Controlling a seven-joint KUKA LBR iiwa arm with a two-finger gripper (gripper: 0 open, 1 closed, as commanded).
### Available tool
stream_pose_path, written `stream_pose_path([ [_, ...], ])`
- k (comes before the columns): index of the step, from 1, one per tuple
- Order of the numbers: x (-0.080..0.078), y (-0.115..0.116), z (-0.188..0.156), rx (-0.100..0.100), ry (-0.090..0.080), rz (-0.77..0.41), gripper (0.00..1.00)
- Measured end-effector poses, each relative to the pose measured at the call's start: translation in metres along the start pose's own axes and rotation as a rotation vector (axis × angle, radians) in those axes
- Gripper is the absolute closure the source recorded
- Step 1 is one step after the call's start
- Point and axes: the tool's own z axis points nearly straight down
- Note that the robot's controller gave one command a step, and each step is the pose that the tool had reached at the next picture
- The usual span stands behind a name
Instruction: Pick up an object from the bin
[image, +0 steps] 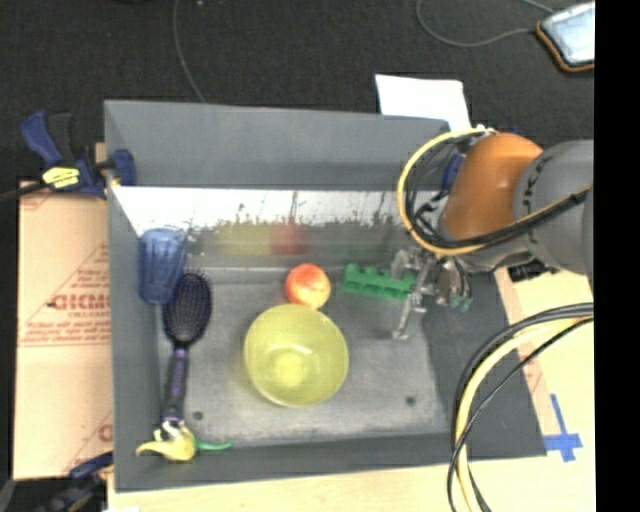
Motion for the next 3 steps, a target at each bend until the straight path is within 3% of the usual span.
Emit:
stream_pose_path([
  [1, -0.007, 0.037, -0.075, 0.0, -0.007, -0.064, 0.0],
  [2, -0.008, 0.023, -0.012, 0.001, 0.002, 0.194, 0.0],
  [3, -0.012, 0.026, 0.017, 0.001, -0.006, 0.123, 0.0],
])
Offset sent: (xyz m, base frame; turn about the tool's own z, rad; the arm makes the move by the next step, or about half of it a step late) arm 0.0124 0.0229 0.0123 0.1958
